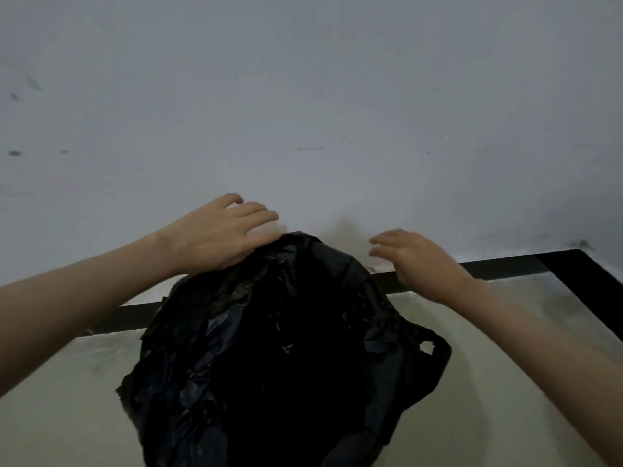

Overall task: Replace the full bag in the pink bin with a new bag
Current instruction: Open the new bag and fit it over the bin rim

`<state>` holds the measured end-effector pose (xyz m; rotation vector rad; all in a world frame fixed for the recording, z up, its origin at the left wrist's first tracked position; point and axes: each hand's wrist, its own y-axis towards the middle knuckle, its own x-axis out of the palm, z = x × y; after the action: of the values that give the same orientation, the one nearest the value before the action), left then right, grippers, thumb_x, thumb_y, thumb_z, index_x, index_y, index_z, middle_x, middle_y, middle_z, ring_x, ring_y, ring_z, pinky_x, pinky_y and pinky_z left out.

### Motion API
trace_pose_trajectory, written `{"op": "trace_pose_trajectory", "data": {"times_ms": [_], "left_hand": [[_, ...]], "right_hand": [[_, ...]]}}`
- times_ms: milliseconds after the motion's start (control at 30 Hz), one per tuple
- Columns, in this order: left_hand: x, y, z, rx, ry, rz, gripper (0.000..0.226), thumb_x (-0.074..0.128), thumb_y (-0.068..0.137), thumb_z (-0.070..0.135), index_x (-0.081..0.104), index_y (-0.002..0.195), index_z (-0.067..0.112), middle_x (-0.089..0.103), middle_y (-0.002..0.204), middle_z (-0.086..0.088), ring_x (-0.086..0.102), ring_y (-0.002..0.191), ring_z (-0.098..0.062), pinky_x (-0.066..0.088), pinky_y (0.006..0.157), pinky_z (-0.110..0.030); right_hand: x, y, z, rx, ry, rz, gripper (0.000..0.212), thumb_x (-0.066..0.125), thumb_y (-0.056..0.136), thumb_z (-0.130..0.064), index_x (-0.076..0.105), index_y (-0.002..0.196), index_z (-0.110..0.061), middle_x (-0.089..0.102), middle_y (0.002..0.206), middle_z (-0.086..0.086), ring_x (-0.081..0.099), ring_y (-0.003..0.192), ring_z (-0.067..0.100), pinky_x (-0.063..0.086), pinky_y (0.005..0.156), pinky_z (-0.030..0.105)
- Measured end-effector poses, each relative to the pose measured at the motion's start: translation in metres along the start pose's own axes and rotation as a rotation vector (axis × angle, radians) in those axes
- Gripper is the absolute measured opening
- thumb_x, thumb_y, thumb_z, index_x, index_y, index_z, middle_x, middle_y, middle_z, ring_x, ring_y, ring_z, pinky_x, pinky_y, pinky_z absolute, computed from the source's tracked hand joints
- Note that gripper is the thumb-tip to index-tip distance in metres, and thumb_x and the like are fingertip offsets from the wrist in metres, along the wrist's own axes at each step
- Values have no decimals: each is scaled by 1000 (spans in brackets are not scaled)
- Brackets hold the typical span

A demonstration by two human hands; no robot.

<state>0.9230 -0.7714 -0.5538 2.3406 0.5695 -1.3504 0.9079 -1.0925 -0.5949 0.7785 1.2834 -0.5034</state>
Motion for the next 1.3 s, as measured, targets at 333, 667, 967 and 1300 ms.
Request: {"op": "trace_pose_trajectory", "data": {"times_ms": [333,667,967,1300], "left_hand": [[-47,-102,28,-566,-709,157,62,28,81,67,53,117,24,62,108,7,60,95,1,44,80,-8],[-62,-130,49,-1200,-1430,62,41,88,48,34,65,78,20,75,70,1,68,64,-8,51,60,-16],[-63,-135,48,-1323,-1701,113,22,73,66,-7,59,72,8,65,52,0,63,52,-12,56,55,-22],[-6,-177,52,-1568,-1989,208,20,54,81,-8,69,85,5,75,72,-3,69,65,-8,56,58,-18]], "right_hand": [[-20,112,-110,-341,287,62,26,59,77,-7,67,102,-5,71,104,13,68,89,30,58,71,40],[-29,163,-163,-358,521,-313,31,68,80,-22,66,111,-16,72,103,3,65,95,15,40,79,18],[-42,179,-141,-125,716,-644,41,75,70,-5,65,109,-11,69,105,3,65,92,8,46,84,11],[-10,223,-152,-61,595,-552,15,74,72,-11,71,87,-9,63,67,-10,55,55,-12,40,68,7]]}}
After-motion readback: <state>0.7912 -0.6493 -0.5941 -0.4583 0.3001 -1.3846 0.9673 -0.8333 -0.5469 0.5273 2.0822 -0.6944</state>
